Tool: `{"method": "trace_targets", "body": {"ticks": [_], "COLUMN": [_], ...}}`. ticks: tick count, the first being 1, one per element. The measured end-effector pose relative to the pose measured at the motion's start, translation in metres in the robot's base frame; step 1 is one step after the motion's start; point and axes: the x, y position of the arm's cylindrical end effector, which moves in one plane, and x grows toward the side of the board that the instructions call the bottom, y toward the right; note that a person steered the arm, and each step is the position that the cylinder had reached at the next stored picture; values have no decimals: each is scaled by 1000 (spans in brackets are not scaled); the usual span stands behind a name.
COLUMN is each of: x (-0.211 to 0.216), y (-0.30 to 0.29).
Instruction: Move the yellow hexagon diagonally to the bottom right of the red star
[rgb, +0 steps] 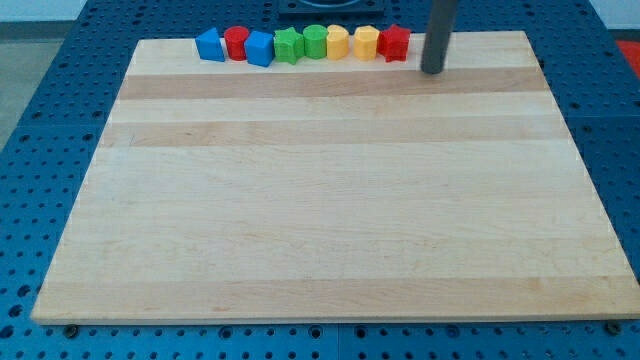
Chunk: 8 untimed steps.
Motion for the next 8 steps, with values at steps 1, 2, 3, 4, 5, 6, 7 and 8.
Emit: {"method": "trace_targets", "body": {"ticks": [1,2,3,4,5,6,7,8], "x": [-9,-43,-78,-79,-79,-77,-39,16], "y": [54,72,76,67,-5,-86,-132,-137]}}
